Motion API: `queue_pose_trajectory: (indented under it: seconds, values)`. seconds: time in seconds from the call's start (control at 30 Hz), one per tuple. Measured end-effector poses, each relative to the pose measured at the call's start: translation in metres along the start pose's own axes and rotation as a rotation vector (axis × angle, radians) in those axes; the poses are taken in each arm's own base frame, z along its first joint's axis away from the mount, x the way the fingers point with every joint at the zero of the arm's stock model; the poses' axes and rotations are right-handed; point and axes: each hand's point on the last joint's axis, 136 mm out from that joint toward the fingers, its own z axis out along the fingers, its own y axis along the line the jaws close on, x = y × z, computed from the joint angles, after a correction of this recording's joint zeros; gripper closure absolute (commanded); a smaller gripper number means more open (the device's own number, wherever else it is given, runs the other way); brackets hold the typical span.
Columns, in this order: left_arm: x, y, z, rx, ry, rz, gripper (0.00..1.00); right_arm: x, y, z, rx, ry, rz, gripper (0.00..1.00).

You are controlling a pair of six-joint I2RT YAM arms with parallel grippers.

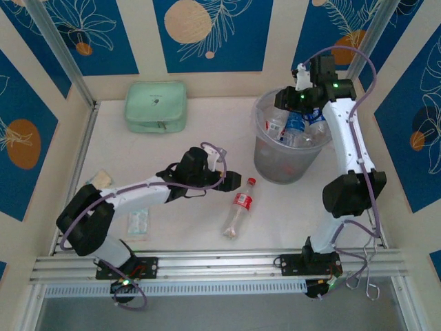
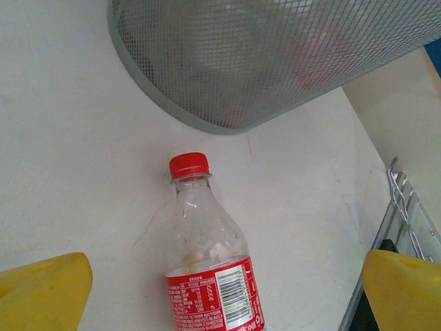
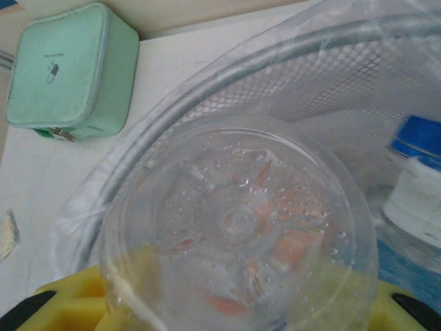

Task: Put the plastic bottles in the bin

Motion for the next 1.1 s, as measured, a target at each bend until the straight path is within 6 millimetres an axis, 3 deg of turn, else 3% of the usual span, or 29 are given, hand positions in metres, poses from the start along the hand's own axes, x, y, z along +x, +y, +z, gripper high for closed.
queue_pose_trajectory:
  seconds: [0.17,0.33,0.57,0.83,1.1]
  values:
    - [-0.002,-0.001,0.001,0.002,-0.002,0.001,0.0,-0.001,-0.002,0.007,0.015,0.002,0.001,0.72]
    - [-0.004,-0.002,0.0,-0.001,0.001,0.009,0.0,-0.005,-0.015,0.032,0.027,0.009,0.044,0.68]
    - [0.009,0.01,-0.001,-0.059,0.053,0.028,0.0,-0.007,-0.019,0.031,0.025,-0.01,0.083,0.57]
    - [0.017,0.017,-0.01,-0.114,0.094,0.06,0.0,-0.009,-0.013,0.01,0.042,-0.001,0.099,0.37]
    - [0.034,0.02,-0.018,-0.16,0.152,0.083,0.0,-0.014,-0.005,-0.028,0.076,-0.047,0.082,0.24]
